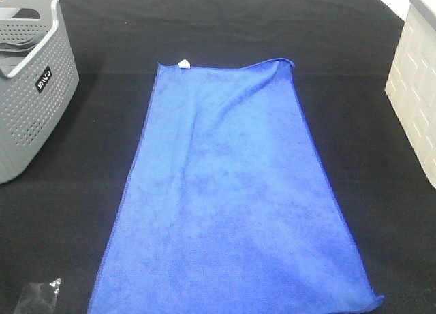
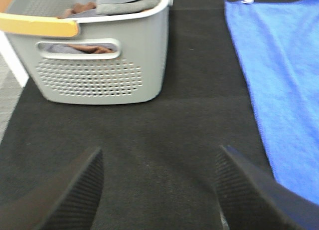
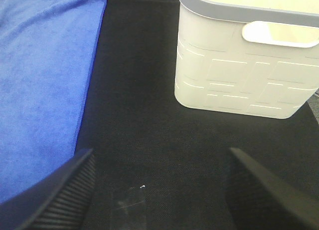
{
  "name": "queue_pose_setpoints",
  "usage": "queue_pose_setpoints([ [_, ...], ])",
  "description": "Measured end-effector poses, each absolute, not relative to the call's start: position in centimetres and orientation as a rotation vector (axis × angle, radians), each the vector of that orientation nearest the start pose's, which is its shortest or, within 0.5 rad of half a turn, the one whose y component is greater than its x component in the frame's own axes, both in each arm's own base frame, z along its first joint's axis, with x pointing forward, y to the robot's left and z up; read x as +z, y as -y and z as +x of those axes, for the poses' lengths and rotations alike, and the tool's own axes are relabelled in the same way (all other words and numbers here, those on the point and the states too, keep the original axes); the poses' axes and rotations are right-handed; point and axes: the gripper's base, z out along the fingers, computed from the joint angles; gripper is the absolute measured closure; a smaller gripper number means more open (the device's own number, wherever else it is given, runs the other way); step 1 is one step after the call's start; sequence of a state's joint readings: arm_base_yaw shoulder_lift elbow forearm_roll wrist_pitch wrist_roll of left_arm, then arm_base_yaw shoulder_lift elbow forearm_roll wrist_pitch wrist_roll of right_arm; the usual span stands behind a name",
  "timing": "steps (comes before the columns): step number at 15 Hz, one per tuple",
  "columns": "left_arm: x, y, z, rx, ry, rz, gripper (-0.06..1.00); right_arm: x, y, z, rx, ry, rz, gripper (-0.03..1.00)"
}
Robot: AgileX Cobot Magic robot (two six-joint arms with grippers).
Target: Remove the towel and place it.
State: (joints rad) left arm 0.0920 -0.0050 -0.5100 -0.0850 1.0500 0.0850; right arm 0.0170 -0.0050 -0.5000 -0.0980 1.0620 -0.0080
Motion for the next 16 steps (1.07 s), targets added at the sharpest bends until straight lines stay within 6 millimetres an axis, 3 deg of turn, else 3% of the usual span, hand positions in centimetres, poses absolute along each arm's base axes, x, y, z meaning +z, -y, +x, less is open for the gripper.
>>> queue_pose_setpoints([
  [8, 28.11, 0.72, -0.62, -0.012, -2.016, 0.024, 0.33, 27.75, 0.79, -0.58, -0.112, -2.038, -0.021, 0.29],
  [16, 28.09, -0.01, -0.64, 0.022, -2.016, -0.100, 0.33, 27.75, 0.79, -0.58, -0.112, -2.038, -0.021, 0.29],
])
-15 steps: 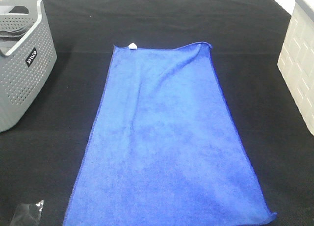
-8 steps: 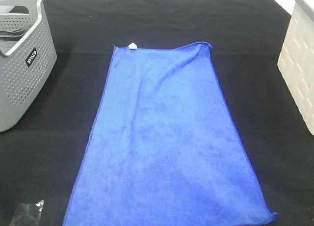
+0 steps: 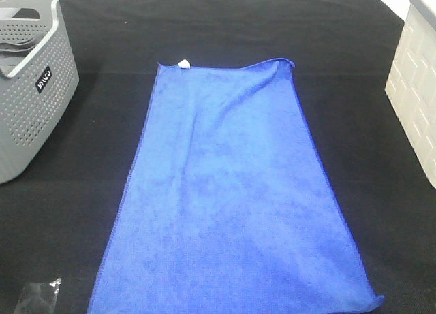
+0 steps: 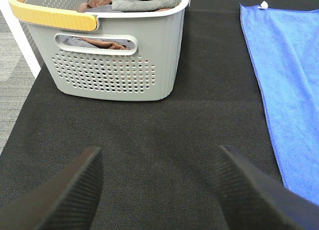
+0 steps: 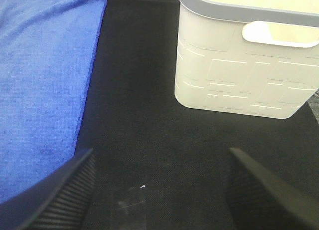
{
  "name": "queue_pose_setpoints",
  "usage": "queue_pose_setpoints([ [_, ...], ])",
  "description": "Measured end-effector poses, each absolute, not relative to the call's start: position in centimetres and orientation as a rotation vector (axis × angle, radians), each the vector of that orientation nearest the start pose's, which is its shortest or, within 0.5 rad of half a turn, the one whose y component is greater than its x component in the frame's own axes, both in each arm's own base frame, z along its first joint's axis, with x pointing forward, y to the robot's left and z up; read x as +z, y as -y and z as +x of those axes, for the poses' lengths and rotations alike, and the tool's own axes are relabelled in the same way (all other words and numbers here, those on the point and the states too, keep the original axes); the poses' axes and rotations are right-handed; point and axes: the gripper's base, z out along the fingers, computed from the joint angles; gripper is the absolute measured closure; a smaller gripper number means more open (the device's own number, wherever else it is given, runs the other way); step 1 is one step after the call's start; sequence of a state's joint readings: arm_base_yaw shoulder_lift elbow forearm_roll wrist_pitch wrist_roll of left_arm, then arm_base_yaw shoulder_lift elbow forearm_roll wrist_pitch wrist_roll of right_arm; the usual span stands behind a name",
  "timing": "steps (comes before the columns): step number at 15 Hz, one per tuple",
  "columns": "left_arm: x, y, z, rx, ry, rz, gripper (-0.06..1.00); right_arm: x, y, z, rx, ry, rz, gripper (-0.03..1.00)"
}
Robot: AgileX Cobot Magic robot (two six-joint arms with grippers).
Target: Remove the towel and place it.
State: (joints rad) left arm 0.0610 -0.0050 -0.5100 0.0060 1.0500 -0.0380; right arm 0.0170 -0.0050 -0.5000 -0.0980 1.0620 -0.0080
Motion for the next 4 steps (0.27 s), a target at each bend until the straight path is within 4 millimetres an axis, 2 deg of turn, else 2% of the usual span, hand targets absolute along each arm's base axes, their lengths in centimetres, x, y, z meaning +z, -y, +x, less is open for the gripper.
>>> queue_pose_setpoints([
  [4, 28.09, -0.01, -0.64, 0.022, -2.016, -0.100, 0.33, 27.75, 0.79, -0.58, -0.112, -2.038, -0.021, 0.29],
])
